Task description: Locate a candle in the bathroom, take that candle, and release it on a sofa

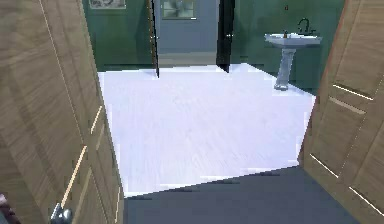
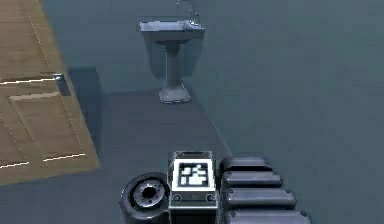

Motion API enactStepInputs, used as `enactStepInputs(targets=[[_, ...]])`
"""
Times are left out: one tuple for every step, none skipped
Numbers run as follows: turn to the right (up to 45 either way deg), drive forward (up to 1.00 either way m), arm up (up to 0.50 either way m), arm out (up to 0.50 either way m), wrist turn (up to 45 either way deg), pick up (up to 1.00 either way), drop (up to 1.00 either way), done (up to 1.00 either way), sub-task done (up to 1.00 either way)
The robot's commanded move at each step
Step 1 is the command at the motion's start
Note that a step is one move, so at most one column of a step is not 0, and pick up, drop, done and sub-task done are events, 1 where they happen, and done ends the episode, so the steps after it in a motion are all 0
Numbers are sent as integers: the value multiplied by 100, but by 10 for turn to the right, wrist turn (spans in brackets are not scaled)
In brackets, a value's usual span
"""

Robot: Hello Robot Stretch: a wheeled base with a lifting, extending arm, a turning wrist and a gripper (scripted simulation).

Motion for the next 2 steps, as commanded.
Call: enactStepInputs(targets=[[0,100,0,0,0,0,0,0,0],[0,100,0,0,0,0,0,0,0]])
